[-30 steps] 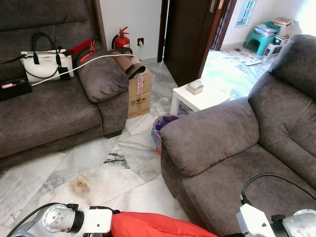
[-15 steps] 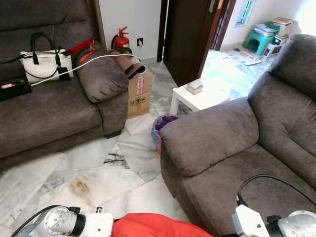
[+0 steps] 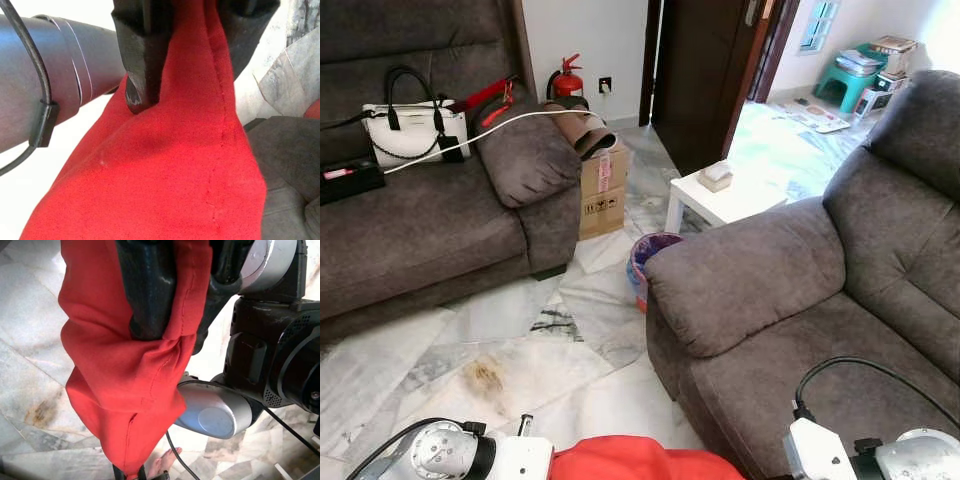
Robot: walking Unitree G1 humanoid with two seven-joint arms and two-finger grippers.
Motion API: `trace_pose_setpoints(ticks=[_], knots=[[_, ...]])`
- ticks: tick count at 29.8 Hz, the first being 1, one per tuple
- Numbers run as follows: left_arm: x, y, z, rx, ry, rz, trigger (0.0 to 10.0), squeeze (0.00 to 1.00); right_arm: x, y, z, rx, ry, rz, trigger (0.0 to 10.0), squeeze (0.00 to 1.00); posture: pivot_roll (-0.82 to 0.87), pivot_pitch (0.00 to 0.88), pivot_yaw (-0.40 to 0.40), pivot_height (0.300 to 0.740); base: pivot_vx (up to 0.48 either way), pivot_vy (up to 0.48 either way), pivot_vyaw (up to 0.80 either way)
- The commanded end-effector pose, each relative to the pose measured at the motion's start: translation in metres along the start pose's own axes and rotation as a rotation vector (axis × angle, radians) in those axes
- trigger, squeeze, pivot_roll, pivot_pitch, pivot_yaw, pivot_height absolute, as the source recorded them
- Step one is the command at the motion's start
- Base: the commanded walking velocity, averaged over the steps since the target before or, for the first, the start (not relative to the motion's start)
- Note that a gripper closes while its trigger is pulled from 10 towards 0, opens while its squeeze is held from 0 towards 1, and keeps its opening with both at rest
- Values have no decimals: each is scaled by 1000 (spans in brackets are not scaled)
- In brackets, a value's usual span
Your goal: Move the pillow to the sofa from floor
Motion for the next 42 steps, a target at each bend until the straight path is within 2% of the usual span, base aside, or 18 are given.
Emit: trace_pose_setpoints(ticks=[1, 18, 22, 24, 25, 26, 27, 28, 29, 30, 31, 32, 33, 35, 37, 38, 40, 42], knots=[[3, -1, 8, 17, -40, -8, 0, 0, 4, -1, 8, -42, -42, 5, 10000, 0, -83, 102, -39, 740, 0, 0, 0], [-4, -5, 9, 7, -62, -10, 0, 0, 17, -8, -4, -16, -43, -52, 10000, 0, -65, 103, -9, 740, 0, 0, 0], [-1, -3, 12, -45, -87, 45, 0, 0, 24, -12, -12, 10, -50, -92, 10000, 0, -59, 100, 2, 740, 0, 0, 0], [0, 6, 13, -76, -98, 128, 0, 0, 26, -15, -14, 31, -79, -126, 10000, 0, -57, 99, 7, 740, 0, 0, 0], [-2, 24, 17, -134, -142, 303, 10000, 0, 29, -29, -23, 34, -91, -254, 10000, 0, -54, 97, 17, 740, 0, 0, 0], [-2, 24, 17, -134, -142, 303, 10000, 0, 29, -29, -23, 34, -91, -254, 10000, 0, -54, 97, 17, 740, 0, 0, 0], [-3, 35, 21, -193, -176, 415, 10000, 0, 30, -42, -32, 68, -85, -379, 10000, 0, -51, 96, 19, 740, 0, 0, 0], [-3, 35, 21, -193, -176, 415, 10000, 0, 30, -42, -32, 68, -85, -379, 10000, 0, -51, 96, 19, 740, 0, 0, 0], [-5, 42, 22, -235, -197, 486, 10000, 0, 31, -50, -38, 94, -79, -461, 10000, 0, -49, 94, 21, 740, 0, 0, 0], [-7, 48, 25, -286, -232, 562, 10000, 0, 33, -56, -44, 125, -84, -527, 10000, 0, -43, 93, 24, 740, 0, 0, 0], [-12, 59, 28, -383, -289, 709, 10000, 0, 34, -64, -52, 174, -90, -649, 10000, 0, -30, 89, 25, 740, 0, 0, 0], [-14, 65, 30, -423, -320, 781, 10000, 0, 34, -69, -55, 195, -103, -715, 10000, 0, -25, 90, 26, 740, 0, 0, 0], [-14, 65, 30, -423, -320, 781, 10000, 0, 34, -69, -55, 195, -103, -715, 10000, 0, -25, 90, 26, 740, 0, 0, 0], [-16, 75, 37, -555, -419, 944, 10000, 0, 33, -81, -58, 269, -164, -876, 10000, 0, -26, 84, 29, 740, 0, 0, 0], [-16, 76, 37, -561, -419, 971, 10000, 0, 32, -83, -59, 287, -175, -910, 10000, 0, -26, 79, 30, 740, 0, 0, 0], [-10, 76, 32, -606, -390, 1021, 10000, 0, 30, -89, -63, 343, -218, -981, 10000, 0, -21, 73, 35, 740, 0, 0, 0], [-2, 73, 29, -632, -361, 1041, 10000, 0, 30, -93, -66, 386, -243, -1048, 10000, 0, -30, 60, 41, 740, 0, 0, 0], [5, 70, 31, -620, -324, 1057, 10000, 0, 31, -94, -67, 385, -247, -1100, 10000, 0, -41, 54, 43, 740, 0, 0, 0]])
Point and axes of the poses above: a point about 5 cm out from each wrist's last joint towards the gripper, its own x axis pointing out of the wrist towards the gripper, its own z axis along the axis of the wrist's last joint, y = z × x, the point moved 2 cm from there along x, pointing out of the wrist towards the gripper, and after that the axes turned 5 degrees about -x, right-handed, at the moved point
